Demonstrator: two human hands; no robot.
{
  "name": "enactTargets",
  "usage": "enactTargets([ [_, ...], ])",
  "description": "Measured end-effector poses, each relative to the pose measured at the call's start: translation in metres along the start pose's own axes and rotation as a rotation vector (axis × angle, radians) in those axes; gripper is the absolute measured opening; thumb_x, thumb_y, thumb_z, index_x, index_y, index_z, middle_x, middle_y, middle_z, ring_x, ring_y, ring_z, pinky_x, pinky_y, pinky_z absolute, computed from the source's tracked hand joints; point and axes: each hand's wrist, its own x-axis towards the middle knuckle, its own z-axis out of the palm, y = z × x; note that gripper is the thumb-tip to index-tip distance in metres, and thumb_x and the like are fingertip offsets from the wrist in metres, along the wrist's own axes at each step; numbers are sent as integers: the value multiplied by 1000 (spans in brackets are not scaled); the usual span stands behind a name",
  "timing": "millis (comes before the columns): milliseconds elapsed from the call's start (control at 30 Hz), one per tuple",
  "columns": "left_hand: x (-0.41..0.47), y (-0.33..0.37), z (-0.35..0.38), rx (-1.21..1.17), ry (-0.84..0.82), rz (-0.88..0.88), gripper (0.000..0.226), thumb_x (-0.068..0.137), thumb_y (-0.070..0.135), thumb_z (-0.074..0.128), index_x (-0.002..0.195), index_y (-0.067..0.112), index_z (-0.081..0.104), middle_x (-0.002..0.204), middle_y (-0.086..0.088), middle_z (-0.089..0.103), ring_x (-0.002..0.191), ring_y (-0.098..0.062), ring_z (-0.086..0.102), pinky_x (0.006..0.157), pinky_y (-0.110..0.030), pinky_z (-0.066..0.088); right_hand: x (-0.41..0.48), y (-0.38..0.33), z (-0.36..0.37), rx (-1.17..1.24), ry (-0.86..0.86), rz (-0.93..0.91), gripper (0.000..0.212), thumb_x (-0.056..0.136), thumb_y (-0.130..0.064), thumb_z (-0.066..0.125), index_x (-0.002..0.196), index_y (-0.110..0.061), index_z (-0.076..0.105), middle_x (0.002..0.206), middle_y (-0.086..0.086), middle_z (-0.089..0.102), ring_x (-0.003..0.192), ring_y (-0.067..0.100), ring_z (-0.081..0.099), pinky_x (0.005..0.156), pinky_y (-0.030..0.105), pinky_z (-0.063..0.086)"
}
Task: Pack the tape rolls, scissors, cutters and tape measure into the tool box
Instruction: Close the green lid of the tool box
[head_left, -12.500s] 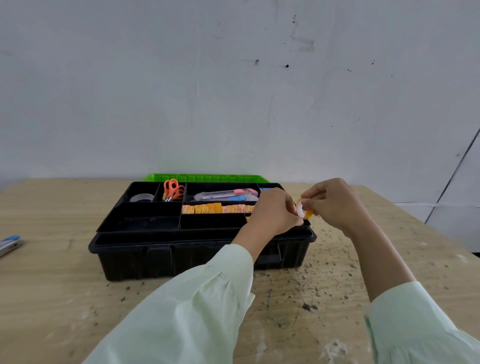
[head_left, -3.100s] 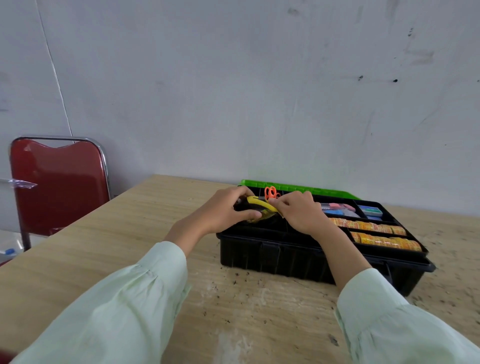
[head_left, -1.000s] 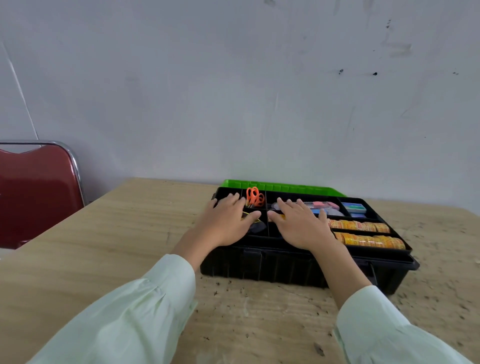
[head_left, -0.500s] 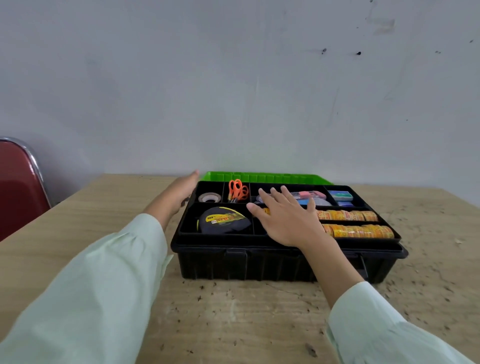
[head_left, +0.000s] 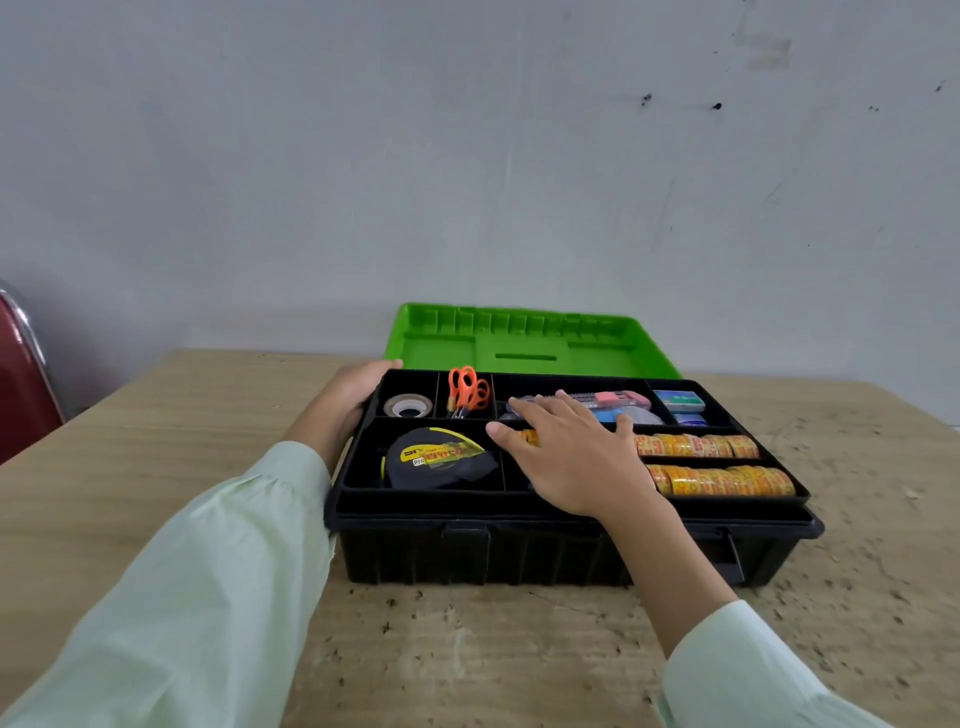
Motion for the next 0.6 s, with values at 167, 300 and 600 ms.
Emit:
enactTargets([
  [167,-15,10,4,190,83,292,33,89,24,63,116,6,63,107,-3,63,91,-15,61,80,-23,44,-2,-1,-3,24,-14,9,68,92,-67,16,151,-34,17,160,-7,15,149,11,1,111,64,5],
  [300,-13,15,3,246,77,395,53,85,31,67,131,12,50,126,-2,57,110,-18,56,94,-30,44,-3,-1,-3,40,10,15,72,91,-68,18,153,-32,9,161,-5,10,149,11,-1,112,63,5],
  [600,-65,84,21,63,213,730,61,90,47,54,138,16,35,135,0,50,121,-13,48,106,-32,36,-10,-4,-3,130,362,-12,62,92,-63,34,143,-26,33,144,-5,36,138,16,30,114,48,22],
])
